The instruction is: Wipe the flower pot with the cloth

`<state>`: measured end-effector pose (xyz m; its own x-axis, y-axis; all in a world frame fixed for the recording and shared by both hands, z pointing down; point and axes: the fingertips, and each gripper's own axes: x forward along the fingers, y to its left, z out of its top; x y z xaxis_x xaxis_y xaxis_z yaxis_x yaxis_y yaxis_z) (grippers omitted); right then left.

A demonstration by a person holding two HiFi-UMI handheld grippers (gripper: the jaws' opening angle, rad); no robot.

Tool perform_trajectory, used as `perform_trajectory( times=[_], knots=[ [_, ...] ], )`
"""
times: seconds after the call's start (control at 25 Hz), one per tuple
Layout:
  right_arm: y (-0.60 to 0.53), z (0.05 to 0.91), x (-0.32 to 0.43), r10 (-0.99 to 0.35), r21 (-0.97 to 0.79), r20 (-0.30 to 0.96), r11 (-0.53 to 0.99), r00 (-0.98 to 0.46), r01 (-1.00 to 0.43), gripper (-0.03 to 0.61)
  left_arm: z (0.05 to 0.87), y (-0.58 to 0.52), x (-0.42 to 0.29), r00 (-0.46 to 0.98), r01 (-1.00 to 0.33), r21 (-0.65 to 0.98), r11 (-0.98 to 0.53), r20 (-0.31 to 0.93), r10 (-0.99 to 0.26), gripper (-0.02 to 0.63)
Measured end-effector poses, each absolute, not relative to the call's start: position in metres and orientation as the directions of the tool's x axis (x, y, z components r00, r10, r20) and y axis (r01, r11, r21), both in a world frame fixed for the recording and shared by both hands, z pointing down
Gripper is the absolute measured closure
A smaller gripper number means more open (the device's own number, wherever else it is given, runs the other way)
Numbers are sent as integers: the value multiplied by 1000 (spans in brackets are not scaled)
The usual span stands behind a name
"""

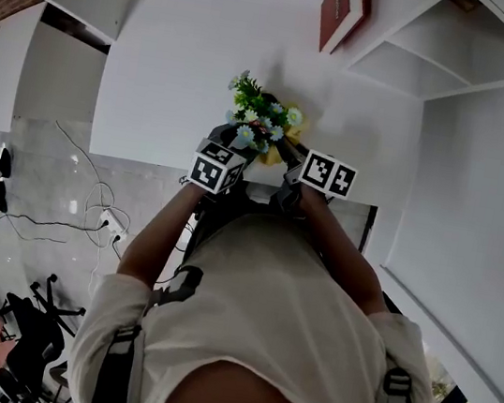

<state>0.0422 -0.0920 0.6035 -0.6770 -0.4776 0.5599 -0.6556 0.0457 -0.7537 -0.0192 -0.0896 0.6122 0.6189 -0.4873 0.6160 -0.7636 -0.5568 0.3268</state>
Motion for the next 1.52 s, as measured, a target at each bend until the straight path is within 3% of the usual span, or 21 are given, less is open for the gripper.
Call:
perform_trajectory(
  times=[0.32,0.56,0.72,0.92,1.2,1.52],
  knots=[
    [-81,657,46,-390,-681,673,4,-628,-732,465,620,-90,-17,618,-766,324,-556,610,-496,393],
    [-81,656,54,-381,-689,670,3,-637,-725,465,603,-100,-60,682,-691,382,-614,625,-379,389],
    [-82,653,55,-373,-693,662,26,-650,-720,466,601,-122,-71,658,-599,204,-774,676,-331,316],
    [-87,629,46,-364,-722,609,112,-705,-682,468,616,-124,-42,645,-462,109,-880,723,-250,291],
    [-96,591,38,-426,-815,471,125,-773,-565,468,616,-124,-29,666,-578,162,-800,659,-348,313],
    [-87,633,42,-412,-775,548,78,-728,-627,469,613,-114,-33,569,-780,216,-587,634,-523,347]
  ],
)
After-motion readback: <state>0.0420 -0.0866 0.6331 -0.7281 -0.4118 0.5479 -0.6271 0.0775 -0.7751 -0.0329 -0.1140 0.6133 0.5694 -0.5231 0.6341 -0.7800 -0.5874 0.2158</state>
